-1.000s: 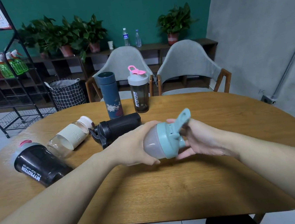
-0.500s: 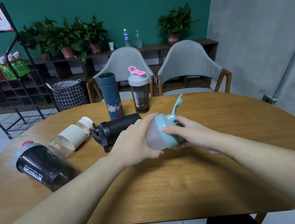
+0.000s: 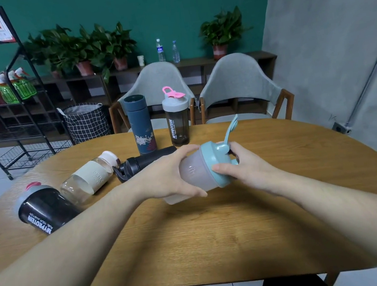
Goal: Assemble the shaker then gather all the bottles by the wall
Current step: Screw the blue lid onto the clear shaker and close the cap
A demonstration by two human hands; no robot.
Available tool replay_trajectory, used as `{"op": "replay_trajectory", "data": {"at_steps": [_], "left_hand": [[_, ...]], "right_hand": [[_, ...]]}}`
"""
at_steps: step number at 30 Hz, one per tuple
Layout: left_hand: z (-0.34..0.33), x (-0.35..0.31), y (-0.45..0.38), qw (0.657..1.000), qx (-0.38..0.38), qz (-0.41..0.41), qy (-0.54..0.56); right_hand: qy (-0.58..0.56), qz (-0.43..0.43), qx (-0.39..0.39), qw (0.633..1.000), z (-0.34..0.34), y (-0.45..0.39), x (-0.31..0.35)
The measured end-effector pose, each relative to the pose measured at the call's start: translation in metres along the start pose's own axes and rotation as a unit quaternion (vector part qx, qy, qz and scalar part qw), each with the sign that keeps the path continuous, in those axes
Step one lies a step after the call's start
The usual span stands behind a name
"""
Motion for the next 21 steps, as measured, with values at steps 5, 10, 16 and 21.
{"op": "replay_trajectory", "data": {"at_steps": [5,10,16,21], "left_hand": [[0.010,-0.018,0.008,0.949,-0.169,-0.023,-0.264],[0.005,-0.032,0.011,0.906,-0.204,-0.033,-0.369],[0.016,-0.023,0.004,0.989,-0.062,0.029,-0.129],[0.017,-0.018,0.004,0.986,-0.026,0.040,-0.158]], "right_hand": [[-0.230,-0.140,0.003,0.963,-0.016,0.000,-0.014],[-0.309,-0.200,0.014,0.930,-0.020,0.004,-0.021],[-0.204,-0.116,-0.007,0.972,-0.006,0.003,-0.010],[-0.147,-0.066,-0.024,0.987,-0.002,0.003,-0.004]]}}
Point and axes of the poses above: each hand's wrist, its own y-axis away from the middle knuckle, its own z-axis out of the back of the hand, x = y × z, the point moved 7 cm from there along -y, towards the middle knuckle, and after that the axes turned 10 degrees about -y, right-handed, at the moved point
